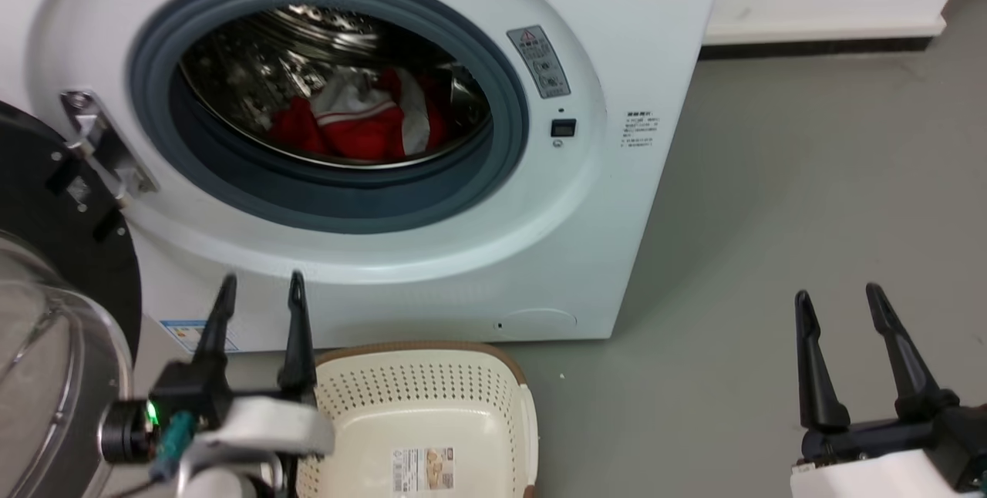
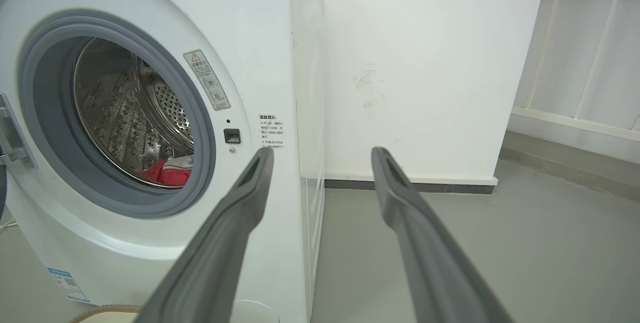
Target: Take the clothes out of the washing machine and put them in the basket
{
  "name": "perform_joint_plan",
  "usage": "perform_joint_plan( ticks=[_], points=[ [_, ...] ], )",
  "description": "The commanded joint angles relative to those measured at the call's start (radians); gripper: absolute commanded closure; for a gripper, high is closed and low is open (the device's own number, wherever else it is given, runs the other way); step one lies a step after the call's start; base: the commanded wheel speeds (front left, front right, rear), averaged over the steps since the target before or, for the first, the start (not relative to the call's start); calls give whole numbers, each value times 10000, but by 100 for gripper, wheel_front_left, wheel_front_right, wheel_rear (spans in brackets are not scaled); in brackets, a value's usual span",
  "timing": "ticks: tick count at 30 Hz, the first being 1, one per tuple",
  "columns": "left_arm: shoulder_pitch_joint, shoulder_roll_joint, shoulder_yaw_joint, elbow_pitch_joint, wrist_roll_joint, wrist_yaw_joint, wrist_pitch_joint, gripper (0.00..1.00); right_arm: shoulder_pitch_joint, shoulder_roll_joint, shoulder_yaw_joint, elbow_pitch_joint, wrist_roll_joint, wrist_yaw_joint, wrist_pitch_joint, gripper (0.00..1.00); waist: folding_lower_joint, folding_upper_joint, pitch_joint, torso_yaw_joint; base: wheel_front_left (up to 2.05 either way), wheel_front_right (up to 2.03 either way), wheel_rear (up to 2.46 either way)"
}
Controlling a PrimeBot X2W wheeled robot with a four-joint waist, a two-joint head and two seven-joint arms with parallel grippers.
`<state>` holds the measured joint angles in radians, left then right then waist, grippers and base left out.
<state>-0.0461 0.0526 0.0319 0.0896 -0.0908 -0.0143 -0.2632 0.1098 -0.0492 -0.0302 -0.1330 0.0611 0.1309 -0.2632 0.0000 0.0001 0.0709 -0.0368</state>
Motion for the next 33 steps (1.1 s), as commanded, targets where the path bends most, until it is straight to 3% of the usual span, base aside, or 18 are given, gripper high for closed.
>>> perform_joint_plan(
  ticks=[1,10,23,33],
  points=[
    [-666,100,209,334,90,-225,-25,0,-273,-18,14,-97,-54,-3,-23,0,0,-1,432,-224,0,0,0],
    [-3485,891,753,2151,267,-746,-25,0,-1085,-15,44,-285,99,-3,-25,0,0,-1,1857,-896,0,0,0],
    [-8180,2827,392,5797,252,-1092,57,0,-2373,-9,371,-702,810,-3,-25,0,0,-1,4146,-2068,0,0,0],
    [-11355,4113,-1029,7371,-423,-1143,2326,0,-3154,-7,512,-1242,1398,-3,-25,0,0,-1,5648,-2659,0,0,0]
  ],
)
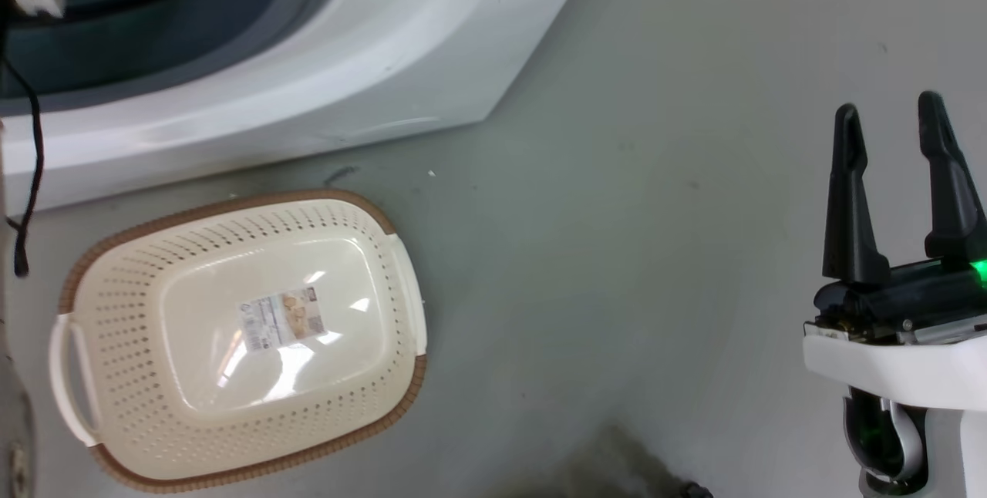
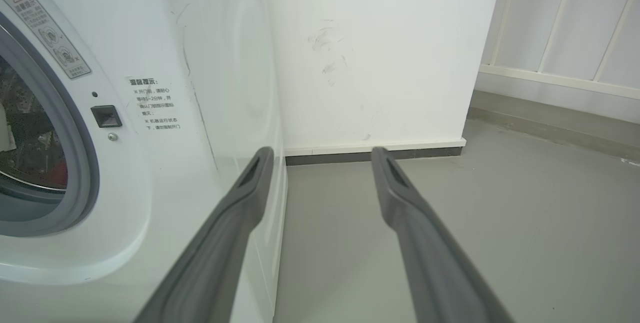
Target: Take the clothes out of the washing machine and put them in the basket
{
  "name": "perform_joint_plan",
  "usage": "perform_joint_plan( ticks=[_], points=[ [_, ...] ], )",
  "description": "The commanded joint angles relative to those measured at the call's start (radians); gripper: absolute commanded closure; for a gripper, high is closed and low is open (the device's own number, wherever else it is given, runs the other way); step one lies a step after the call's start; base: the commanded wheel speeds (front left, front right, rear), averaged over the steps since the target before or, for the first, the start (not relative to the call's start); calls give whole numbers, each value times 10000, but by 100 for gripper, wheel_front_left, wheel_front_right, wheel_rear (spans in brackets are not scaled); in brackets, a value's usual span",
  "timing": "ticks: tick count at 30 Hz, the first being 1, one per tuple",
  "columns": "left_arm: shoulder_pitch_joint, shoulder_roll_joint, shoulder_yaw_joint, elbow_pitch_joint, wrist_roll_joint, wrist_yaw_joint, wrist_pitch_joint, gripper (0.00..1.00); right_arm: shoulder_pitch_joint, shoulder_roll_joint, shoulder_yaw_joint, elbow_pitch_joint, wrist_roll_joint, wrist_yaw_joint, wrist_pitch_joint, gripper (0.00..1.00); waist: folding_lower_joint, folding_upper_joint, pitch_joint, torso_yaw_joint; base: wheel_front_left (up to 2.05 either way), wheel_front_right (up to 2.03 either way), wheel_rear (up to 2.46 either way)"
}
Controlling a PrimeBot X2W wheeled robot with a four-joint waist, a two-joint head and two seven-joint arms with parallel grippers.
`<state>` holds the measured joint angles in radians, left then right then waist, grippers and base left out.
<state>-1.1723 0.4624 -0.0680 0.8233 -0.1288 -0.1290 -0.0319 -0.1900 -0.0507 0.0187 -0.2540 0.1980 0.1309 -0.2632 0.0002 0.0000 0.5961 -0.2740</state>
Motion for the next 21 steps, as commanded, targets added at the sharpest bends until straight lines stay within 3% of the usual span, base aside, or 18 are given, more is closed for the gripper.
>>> perform_joint_plan(
  ticks=[1,21],
  points=[
    [-364,147,-217,104,-199,3,341,0,-214,7,46,-103,73,-3,-25,0,-2,0,527,-339,0,0,0],
    [-4524,2533,-4301,-632,-3102,0,7456,0,-975,8,345,-1413,933,-3,-25,0,-2,0,2487,-1362,0,0,0]
  ],
)
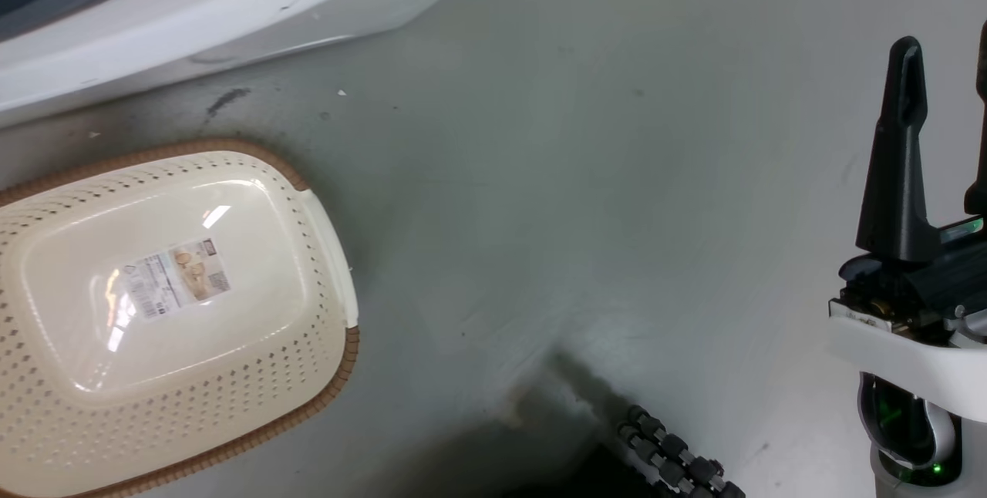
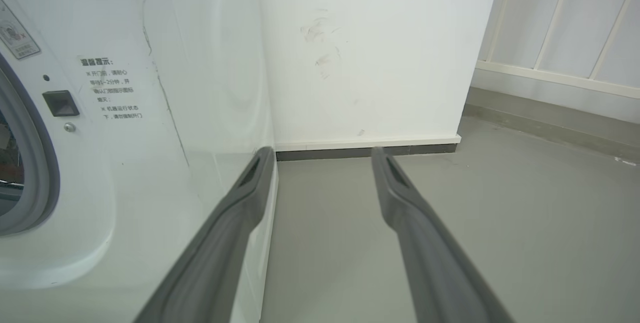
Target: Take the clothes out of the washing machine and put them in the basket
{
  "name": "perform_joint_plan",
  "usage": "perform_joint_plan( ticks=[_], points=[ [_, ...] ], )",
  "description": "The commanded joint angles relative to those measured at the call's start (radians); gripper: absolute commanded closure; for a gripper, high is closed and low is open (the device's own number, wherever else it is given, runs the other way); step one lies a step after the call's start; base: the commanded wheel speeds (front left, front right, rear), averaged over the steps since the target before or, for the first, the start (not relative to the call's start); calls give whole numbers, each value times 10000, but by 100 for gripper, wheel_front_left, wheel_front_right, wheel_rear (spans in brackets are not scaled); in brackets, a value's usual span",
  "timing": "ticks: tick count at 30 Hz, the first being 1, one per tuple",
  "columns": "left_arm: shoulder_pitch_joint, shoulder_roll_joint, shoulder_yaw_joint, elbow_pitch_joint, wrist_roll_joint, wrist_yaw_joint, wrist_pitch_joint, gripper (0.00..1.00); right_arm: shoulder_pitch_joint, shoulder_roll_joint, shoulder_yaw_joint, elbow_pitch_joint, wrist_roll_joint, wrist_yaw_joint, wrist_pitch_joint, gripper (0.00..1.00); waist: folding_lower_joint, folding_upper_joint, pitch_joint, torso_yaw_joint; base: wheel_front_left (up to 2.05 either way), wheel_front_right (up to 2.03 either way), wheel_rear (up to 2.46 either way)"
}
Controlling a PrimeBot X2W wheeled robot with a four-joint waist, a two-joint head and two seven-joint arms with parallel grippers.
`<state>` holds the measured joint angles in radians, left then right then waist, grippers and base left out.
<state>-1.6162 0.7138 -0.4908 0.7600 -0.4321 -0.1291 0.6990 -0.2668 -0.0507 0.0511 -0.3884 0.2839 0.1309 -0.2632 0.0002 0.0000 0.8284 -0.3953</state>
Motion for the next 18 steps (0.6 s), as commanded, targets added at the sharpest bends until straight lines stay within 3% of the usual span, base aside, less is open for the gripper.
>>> perform_joint_plan(
  ticks=[1,5,18],
  points=[
    [-194,88,-182,3,-235,2,513,0,-225,8,57,-110,102,-3,-25,0,-2,0,229,-200,0,0,0],
    [-801,332,-406,120,-672,2,2092,0,-225,8,176,-296,82,-3,-25,0,-2,0,471,-408,0,0,0],
    [-1449,715,-867,270,-491,3,3105,0,-215,8,361,-715,53,-3,-25,0,-2,0,1221,-630,0,0,0]
  ],
)
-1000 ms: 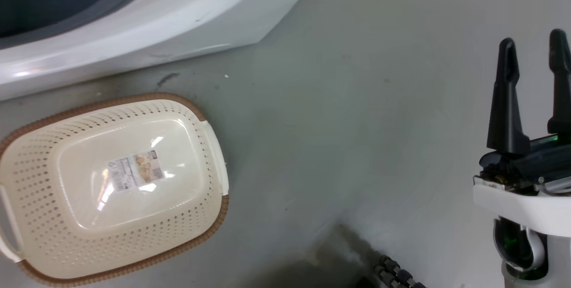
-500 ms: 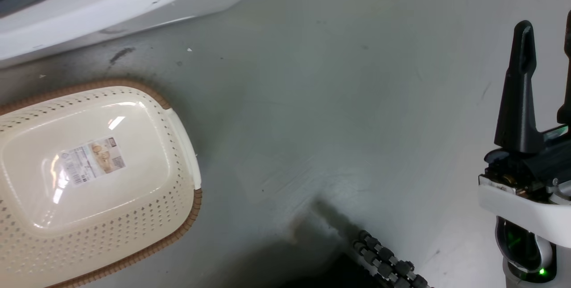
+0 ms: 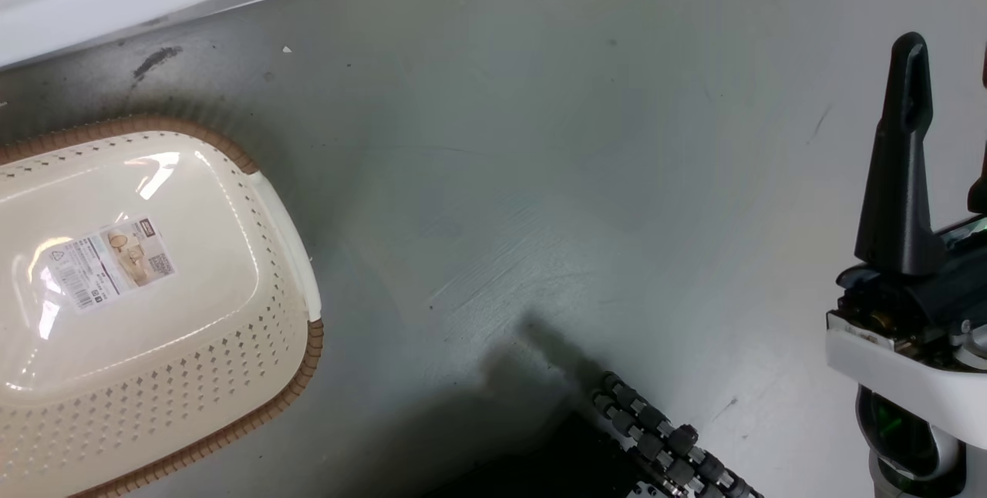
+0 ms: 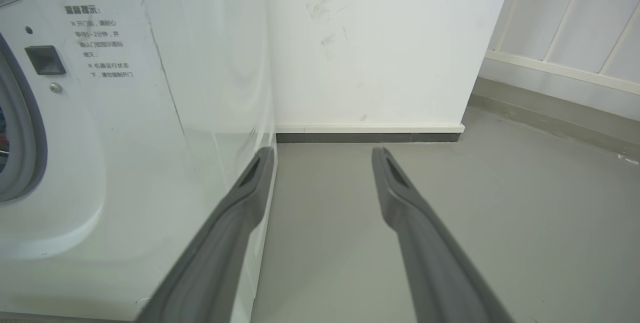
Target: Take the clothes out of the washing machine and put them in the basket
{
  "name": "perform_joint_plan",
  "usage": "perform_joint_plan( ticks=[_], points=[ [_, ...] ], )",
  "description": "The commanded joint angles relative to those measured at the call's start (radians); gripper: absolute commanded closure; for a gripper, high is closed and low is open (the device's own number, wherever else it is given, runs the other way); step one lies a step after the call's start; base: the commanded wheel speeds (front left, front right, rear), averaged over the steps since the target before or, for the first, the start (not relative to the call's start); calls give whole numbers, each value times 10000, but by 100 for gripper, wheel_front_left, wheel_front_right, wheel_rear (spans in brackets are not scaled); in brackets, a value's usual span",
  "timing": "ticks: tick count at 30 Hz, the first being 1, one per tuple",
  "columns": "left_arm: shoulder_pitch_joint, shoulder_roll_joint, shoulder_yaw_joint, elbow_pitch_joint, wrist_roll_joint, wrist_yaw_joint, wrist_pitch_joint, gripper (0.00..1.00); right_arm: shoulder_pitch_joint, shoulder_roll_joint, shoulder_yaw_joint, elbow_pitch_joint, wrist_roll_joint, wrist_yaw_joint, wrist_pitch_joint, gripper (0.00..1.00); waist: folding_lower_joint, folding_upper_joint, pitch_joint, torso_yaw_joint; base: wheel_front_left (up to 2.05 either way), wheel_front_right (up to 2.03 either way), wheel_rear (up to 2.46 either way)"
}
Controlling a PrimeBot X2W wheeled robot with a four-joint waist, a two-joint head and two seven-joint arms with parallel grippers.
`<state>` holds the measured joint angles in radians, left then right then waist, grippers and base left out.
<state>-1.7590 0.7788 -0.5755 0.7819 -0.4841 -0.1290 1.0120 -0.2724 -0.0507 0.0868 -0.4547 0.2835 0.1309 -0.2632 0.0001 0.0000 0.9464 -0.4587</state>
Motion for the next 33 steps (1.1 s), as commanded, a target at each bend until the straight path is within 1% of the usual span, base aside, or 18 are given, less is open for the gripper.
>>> perform_joint_plan(
  ticks=[1,10,11,12,17,21,27,33],
  points=[
    [6,52,-53,90,10,1,-24,0,-146,7,0,-66,51,-3,-25,0,-1,0,71,16,0,0,0],
    [109,95,-775,250,92,0,-363,0,-44,8,-39,-96,46,-3,-25,0,-1,0,191,68,0,0,0],
    [86,89,-891,241,61,-1,-368,61,-41,8,-37,-88,27,-3,-25,0,-1,0,194,78,0,0,0],
    [-56,173,-1128,210,15,-2,-611,100,-79,8,-5,-53,7,-3,-25,0,-1,0,189,76,0,0,0],
    [-261,242,-1297,241,-146,0,-1027,100,-195,7,65,-4,47,-3,-25,0,-1,0,89,8,0,0,0],
    [-136,210,-1555,230,-453,0,-1517,100,-180,7,101,65,-62,-3,-24,0,-1,0,-250,78,0,0,0],
    [300,81,-1964,327,-1160,-1,-2374,100,-66,8,86,221,-341,-3,-24,0,-1,0,-966,358,0,0,0],
    [1279,92,-2447,354,-2178,-1,-3337,100,163,5,110,413,-669,-3,-24,0,-1,0,-1866,658,0,0,0]
  ],
)
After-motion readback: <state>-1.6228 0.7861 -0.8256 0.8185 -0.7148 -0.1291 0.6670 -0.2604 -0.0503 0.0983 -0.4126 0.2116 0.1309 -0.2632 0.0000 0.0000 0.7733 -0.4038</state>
